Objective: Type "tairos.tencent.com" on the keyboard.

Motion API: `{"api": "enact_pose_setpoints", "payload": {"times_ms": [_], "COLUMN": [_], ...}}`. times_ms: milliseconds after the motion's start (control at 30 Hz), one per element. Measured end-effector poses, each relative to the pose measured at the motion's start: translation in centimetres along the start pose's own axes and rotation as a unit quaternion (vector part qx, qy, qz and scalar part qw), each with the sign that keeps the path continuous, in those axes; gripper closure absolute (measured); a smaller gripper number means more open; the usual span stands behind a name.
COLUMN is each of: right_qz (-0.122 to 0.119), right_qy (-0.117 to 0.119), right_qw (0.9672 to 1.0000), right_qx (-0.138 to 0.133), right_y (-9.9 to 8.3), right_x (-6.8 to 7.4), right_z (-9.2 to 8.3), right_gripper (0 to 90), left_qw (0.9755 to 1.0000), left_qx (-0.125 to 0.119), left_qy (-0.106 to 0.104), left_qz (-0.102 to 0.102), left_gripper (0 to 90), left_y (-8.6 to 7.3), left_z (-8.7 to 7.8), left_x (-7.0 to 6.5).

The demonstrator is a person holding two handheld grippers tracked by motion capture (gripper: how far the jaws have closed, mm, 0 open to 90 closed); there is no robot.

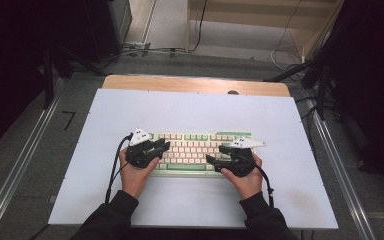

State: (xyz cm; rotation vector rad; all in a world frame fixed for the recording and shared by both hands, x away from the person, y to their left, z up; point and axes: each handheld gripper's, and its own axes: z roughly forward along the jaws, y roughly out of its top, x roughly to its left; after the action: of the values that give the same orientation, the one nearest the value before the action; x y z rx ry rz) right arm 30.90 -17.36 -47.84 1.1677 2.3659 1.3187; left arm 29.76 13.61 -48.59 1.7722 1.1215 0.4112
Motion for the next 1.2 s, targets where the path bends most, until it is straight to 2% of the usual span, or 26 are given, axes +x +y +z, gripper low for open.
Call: {"api": "enact_pose_setpoints", "payload": {"times_ms": [200,367,567,867,1200], "right_qz": [0.001,0.002,-0.001,-0.001,-0.001], "right_qy": [-0.001,0.0,0.001,0.001,0.001], "right_qw": [1.0,1.0,1.0,1.0,1.0], "right_qx": [0.001,0.0,0.002,0.004,0.005], "right_y": [-0.1,-0.1,-0.1,-0.1,-0.1], "right_x": [0.0,0.0,0.1,0.1,0.2], "right_z": [-0.1,-0.1,0.0,0.1,0.2], "right_gripper": [32.2,32.2,32.2,32.2,32.2], "left_qw": [0.9999,0.9998,0.9995,0.9988,0.9983], "left_qx": [0.008,0.013,0.024,0.04,0.05], "left_qy": [-0.009,-0.011,-0.001,0.004,0.013], "left_qz": [0.01,0.013,0.018,0.028,0.026], "left_gripper": [90.0,90.0,90.0,90.0,90.0], "left_y": [0.0,0.0,-0.1,-0.1,-0.2], "left_z": [0.2,0.4,1.0,1.8,2.0], "left_x": [-0.1,-0.1,0.0,-0.4,-0.5]}}
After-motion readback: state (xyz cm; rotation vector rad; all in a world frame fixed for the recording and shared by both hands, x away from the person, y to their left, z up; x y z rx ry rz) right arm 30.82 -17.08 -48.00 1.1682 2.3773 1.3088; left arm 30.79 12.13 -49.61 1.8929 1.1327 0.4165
